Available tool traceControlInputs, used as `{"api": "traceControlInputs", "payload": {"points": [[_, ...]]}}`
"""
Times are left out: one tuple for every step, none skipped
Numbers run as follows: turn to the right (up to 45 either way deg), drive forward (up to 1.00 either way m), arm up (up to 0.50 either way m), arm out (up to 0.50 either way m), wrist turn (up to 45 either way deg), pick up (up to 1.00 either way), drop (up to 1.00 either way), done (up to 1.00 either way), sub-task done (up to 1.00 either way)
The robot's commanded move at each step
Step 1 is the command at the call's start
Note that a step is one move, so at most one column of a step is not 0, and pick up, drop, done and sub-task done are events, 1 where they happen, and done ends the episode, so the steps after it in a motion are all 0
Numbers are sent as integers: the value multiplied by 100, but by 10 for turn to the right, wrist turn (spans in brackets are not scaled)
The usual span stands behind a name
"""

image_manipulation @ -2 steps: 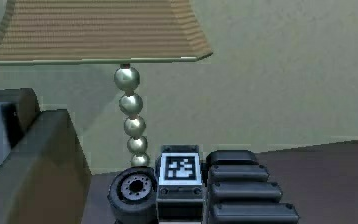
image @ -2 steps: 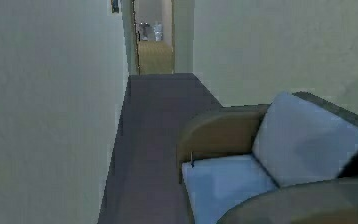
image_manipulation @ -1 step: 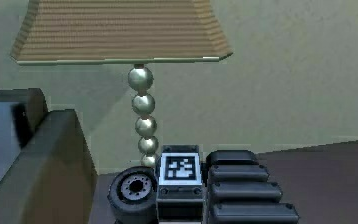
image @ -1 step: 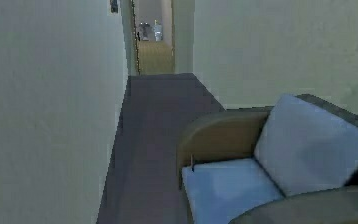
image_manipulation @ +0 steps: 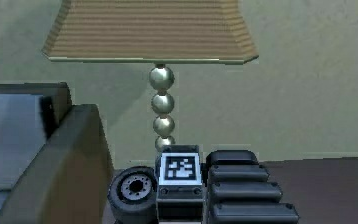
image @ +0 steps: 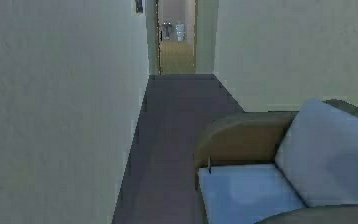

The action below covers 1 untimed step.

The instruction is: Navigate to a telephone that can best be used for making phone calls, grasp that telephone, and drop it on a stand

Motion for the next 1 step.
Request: {"api": "traceControlInputs", "payload": {"points": [[0,100,0,0,0,0,0,0,0]]}}
